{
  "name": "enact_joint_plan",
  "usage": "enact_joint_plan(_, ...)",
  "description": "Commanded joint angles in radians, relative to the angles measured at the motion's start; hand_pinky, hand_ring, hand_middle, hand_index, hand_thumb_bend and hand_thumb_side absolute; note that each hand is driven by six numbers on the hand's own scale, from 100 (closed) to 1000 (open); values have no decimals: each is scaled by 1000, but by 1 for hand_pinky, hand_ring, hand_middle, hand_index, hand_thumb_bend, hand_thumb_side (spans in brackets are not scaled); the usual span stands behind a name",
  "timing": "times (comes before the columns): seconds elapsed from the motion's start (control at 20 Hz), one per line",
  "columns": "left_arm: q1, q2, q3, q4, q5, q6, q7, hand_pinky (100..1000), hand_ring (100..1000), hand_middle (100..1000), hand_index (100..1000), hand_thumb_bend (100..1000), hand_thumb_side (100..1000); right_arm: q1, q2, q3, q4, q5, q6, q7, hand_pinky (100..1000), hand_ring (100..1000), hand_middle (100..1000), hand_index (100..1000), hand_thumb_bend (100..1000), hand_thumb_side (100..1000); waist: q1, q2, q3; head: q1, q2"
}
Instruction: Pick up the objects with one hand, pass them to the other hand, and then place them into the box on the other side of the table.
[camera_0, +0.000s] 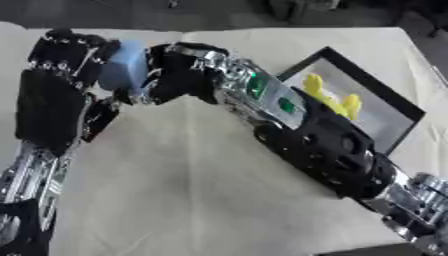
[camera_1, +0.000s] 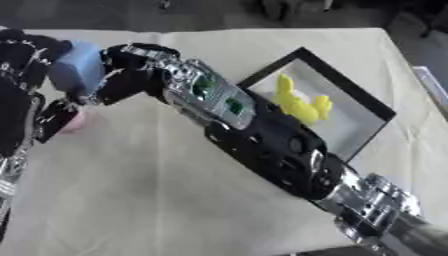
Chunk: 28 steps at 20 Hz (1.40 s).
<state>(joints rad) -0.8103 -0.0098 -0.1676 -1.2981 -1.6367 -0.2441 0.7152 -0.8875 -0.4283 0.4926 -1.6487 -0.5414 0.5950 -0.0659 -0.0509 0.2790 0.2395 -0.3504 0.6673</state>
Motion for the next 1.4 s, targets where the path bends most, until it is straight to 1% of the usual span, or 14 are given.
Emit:
enact_joint_plan(0.05,-15,-1,3,11,-28,2,-54,750,683,677,824,910,100,-23,-4,-11,-46,-12,-8,16,908,741,500,715,359,100,5,-18,-2,-3,2)
enact_joint_plan(0.2,-14,-1,5,7,-36,1,-71,757,699,695,859,973,100,-22,-5,-12,-45,-13,-6,19,906,739,497,710,358,100,6,-18,-4,-3,3)
enact_joint_plan(0.3,-15,0,7,3,-37,4,-70,752,693,687,859,983,100,-21,-6,-15,-44,-16,-5,15,903,736,494,707,356,100,7,-19,-5,-5,3)
enact_joint_plan(0.4,-16,1,7,0,-32,4,-58,741,681,672,849,981,100,-21,-6,-15,-43,-20,-3,10,902,734,492,703,355,100,7,-19,-5,-7,3)
enact_joint_plan(0.65,-15,4,6,1,-36,10,-37,746,691,685,859,993,100,-19,-8,-17,-41,-34,0,-6,900,726,481,692,370,100,8,-19,-7,-8,3)
enact_joint_plan(1.0,-15,6,19,3,-32,62,-22,753,707,700,884,1000,116,-18,-13,-21,-50,-49,8,-16,899,726,476,686,376,100,11,-22,-9,-8,1)
enact_joint_plan(1.4,-12,10,34,-4,-16,98,3,761,719,706,884,1000,115,-15,-18,-24,-53,-62,11,-22,898,724,473,682,376,100,17,-25,-13,-8,3)
